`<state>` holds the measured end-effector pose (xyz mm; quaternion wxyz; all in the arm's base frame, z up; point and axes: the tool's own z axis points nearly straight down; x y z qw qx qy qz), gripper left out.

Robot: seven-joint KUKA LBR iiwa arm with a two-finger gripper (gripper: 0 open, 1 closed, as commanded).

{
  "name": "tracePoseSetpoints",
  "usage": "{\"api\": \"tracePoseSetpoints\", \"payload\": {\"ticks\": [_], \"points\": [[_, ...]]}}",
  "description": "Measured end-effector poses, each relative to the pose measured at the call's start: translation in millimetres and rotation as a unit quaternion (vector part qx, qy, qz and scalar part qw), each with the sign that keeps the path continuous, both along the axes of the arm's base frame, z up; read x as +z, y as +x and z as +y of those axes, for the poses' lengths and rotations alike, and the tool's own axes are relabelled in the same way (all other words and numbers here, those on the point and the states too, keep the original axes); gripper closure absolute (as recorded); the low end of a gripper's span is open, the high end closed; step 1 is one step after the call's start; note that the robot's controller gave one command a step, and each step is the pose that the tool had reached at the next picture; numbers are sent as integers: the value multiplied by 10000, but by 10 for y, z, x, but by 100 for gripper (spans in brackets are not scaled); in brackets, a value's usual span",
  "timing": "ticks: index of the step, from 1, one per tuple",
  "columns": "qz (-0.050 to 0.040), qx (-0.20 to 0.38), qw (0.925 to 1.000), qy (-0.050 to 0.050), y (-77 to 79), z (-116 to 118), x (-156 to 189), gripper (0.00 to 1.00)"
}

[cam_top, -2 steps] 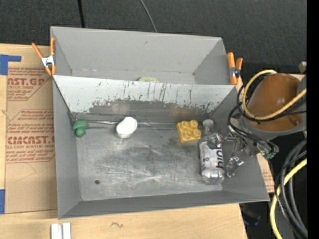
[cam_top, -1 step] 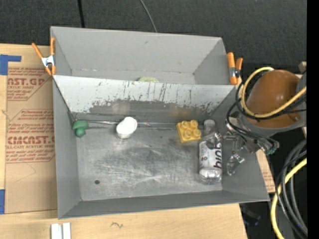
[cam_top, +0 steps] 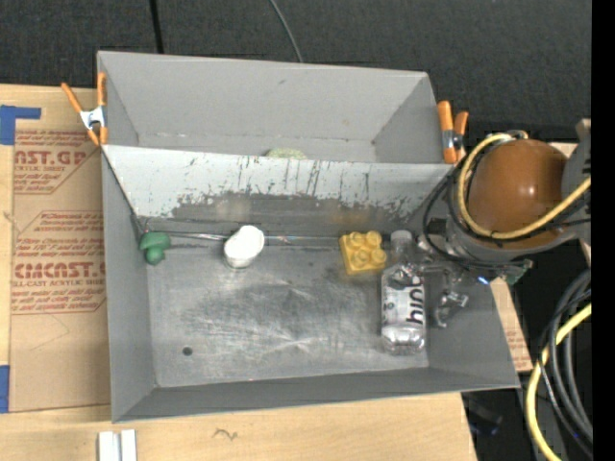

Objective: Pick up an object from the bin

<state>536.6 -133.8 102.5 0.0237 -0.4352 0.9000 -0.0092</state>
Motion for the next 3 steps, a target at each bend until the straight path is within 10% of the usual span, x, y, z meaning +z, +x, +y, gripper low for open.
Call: {"api": "tracePoseSetpoints", "payload": {"ticks": [1,3], "points": [[-60,208,9998,-32,52,90,-62,100],[-61,209,9998,-32,52,90,-63,100]]}}
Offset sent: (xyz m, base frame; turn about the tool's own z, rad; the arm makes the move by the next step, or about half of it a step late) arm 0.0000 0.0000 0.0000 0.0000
